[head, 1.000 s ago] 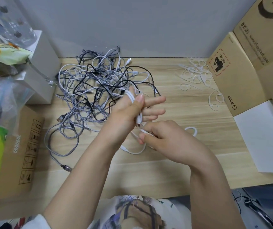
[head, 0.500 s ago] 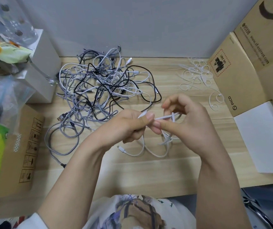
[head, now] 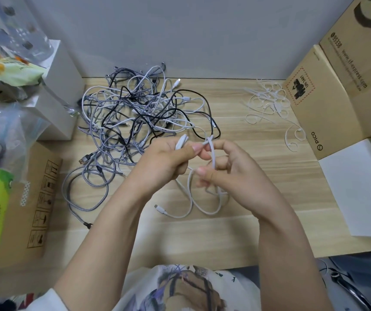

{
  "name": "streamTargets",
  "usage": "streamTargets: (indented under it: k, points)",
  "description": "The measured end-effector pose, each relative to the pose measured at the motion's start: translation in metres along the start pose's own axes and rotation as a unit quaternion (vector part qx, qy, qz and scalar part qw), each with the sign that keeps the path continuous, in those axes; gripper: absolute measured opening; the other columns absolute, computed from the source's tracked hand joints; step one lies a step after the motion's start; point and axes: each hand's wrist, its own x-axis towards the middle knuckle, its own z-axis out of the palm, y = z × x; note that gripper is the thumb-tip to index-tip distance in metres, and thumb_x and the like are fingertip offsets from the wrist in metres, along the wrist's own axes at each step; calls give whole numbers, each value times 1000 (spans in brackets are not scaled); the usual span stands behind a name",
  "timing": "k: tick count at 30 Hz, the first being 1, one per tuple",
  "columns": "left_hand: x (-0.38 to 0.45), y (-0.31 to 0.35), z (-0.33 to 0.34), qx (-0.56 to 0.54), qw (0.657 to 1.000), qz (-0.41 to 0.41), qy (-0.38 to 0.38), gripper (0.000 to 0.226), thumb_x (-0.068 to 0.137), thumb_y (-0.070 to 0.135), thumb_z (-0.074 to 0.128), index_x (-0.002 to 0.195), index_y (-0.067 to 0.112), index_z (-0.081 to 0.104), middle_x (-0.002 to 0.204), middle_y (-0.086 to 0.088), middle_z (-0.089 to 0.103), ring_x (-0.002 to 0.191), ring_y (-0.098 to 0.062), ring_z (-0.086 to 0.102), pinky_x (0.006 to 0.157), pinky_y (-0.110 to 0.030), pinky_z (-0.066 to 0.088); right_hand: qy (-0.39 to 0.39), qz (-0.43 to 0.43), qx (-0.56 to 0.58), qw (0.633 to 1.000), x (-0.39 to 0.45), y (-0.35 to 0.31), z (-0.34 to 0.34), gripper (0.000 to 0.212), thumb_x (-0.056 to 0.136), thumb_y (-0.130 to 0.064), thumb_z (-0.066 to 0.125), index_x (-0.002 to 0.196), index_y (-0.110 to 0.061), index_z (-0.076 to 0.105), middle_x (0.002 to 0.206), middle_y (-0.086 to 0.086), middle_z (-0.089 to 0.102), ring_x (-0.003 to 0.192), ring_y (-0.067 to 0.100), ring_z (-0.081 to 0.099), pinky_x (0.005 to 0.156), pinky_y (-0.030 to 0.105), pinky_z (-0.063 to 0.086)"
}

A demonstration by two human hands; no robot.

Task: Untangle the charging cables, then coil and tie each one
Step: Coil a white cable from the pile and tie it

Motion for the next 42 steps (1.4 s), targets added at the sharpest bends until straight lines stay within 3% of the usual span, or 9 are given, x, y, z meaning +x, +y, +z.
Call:
streamTargets:
  k: [2,6,9,12,17,22,26,36,42]
  points:
    - [0,0,0,21,1000,-4,6,21,93,15,51,78,13,67,37,11,33,38,-5,22,41,-18,16,33,-23,17,999,1,1,-2,7,88,-24,63,94,-23,60,61,10,58,46,8,50,60,40,46]
    - [-3,-2,-4,58,998,-4,-25,17,93,13,55,90,15,71,39,11,29,38,-3,24,39,-14,19,173,-95,-62,978,7,2,-13,24,97,-20,51,78,-30,64,49,-20,50,49,-1,44,53,15,33]
    - [-6,3,-6,31,994,43,-98,15,88,20,59,89,19,74,42,12,27,42,-5,23,42,-16,17,219,-111,-107,964,9,5,-19,18,91,-23,59,75,-29,63,55,-22,54,56,-1,46,58,19,35]
    - [-4,3,-6,-46,993,72,-77,24,82,25,54,76,24,77,41,9,27,40,-7,21,41,-17,17,135,-90,-113,980,11,8,-16,15,84,-21,65,71,-28,67,69,-5,66,64,18,55,64,31,43]
    - [5,0,-1,-104,991,70,48,13,86,23,60,79,16,69,38,11,29,36,-4,23,38,-14,22,-53,-92,-67,992,5,2,2,17,86,-24,54,76,-28,68,67,-16,61,64,2,50,64,22,40]
    - [10,-12,1,-36,987,81,131,30,95,16,52,71,24,68,48,-11,40,39,-8,28,39,-16,23,-73,-127,26,989,-1,-11,0,21,84,-13,45,85,-20,65,79,-5,67,91,5,62,83,15,45]
    - [14,-24,-1,36,985,91,139,27,94,20,55,70,28,65,41,10,40,37,-2,31,40,-14,25,-12,-115,150,982,-4,-20,4,18,78,-15,49,66,-20,61,53,-8,52,62,10,52,64,14,46]
    - [16,-48,-2,270,960,-61,-38,40,94,37,52,58,22,58,45,6,42,38,-3,39,45,-18,27,217,-177,222,934,-5,-28,-6,45,82,-17,51,39,-25,38,41,-14,25,40,7,17,42,18,18]
    - [5,-51,-20,-58,954,-96,-278,50,86,44,60,45,21,43,38,5,23,35,-10,17,39,-17,15,307,-106,228,918,5,-16,-26,49,95,-15,51,51,-23,31,42,-12,24,40,7,15,39,16,17]
